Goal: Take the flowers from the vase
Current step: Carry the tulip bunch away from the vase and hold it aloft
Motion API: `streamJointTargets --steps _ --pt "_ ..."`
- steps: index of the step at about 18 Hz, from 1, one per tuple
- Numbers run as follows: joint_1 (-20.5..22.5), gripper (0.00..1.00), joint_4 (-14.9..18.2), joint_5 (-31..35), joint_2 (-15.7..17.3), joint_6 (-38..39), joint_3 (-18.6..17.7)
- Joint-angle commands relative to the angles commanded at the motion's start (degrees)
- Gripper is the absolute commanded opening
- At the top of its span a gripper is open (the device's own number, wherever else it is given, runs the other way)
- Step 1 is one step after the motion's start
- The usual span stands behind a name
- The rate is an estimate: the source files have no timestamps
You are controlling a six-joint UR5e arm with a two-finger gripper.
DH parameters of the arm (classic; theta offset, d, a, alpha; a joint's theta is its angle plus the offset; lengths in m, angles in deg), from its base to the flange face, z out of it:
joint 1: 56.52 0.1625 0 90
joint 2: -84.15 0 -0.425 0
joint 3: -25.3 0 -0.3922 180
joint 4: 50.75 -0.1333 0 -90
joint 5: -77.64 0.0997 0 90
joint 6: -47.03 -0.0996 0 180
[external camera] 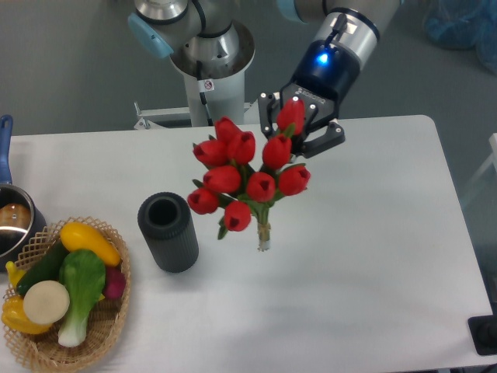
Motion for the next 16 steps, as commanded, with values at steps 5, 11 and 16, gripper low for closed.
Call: streamJointTargets --steps 5,11,16 --pt "3.1 0.00 0.1 0.5 -0.4 0.4 -0.1" --pt "3.4 0.00 0.4 8.8 -1.5 -0.1 0.4" --pt "3.0 0.00 2.7 19.4 -1.4 -0.3 0.6"
